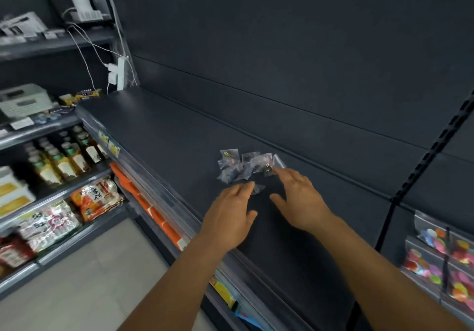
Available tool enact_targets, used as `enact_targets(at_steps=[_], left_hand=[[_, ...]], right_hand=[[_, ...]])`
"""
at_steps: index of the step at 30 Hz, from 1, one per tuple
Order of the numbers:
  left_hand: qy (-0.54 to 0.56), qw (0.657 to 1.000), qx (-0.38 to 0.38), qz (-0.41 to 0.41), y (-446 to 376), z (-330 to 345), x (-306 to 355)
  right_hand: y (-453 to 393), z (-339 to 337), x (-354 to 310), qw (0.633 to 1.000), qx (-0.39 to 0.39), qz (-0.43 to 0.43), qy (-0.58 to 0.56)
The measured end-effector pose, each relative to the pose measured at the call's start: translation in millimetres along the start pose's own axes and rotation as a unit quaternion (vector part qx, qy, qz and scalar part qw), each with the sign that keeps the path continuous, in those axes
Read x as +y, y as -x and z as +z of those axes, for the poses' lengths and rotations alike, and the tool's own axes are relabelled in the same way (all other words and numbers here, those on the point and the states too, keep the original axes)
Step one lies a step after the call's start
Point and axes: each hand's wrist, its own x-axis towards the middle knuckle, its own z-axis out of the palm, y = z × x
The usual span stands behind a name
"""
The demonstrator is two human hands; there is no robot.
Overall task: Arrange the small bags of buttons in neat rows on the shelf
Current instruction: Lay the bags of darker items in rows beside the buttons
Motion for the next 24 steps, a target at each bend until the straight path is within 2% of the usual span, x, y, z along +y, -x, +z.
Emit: enact_targets(at_steps=[5,8,14,17,20,22,24], left_hand=[[-0.025,0.999,-0.02,0.006,-19.9,10.7,-6.8],[-0.023,0.999,-0.009,0.034,-23.9,14.0,-12.3],[0.077,0.993,-0.024,0.089,-16.0,15.5,-17.7],[0.138,0.989,0.016,0.053,-15.5,15.9,-18.4],[0.119,0.991,0.058,-0.024,-16.0,12.7,-15.2],[0.05,0.996,0.024,-0.064,-15.8,13.1,-16.2],[0.009,0.998,-0.004,-0.07,-15.0,13.9,-17.8]], right_hand=[[-42.6,6.7,8.7,0.998,-0.061,0.009,0.034],[-54.0,7.2,14.1,0.997,-0.057,0.001,0.045],[-44.0,0.4,26.5,0.996,-0.07,-0.064,0.002],[-29.0,-11.2,23.5,0.996,-0.026,-0.013,-0.082],[-26.8,-9.7,22.5,0.993,0.05,0.058,-0.086],[-26.4,-5.1,18.3,0.991,0.025,0.103,-0.078],[-26.0,0.5,11.4,0.988,-0.012,0.132,-0.083]])
